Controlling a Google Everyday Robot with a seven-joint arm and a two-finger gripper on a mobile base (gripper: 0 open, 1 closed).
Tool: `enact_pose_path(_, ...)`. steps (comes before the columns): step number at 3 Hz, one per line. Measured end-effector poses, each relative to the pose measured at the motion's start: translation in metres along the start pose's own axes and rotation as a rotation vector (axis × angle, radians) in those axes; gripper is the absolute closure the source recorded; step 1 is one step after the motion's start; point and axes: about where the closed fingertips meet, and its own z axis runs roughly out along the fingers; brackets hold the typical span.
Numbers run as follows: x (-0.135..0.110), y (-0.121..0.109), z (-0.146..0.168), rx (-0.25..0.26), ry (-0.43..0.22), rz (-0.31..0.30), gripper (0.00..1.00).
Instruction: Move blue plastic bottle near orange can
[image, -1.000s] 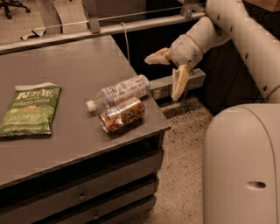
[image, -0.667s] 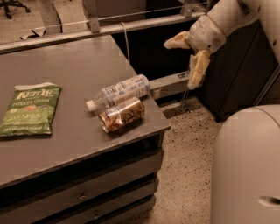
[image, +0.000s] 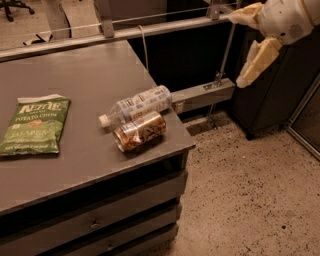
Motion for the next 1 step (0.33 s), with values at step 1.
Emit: enact_pose_path(1, 0.0097, 0.0017, 0.0177, 0.035, -0.012, 0.04, 0.0)
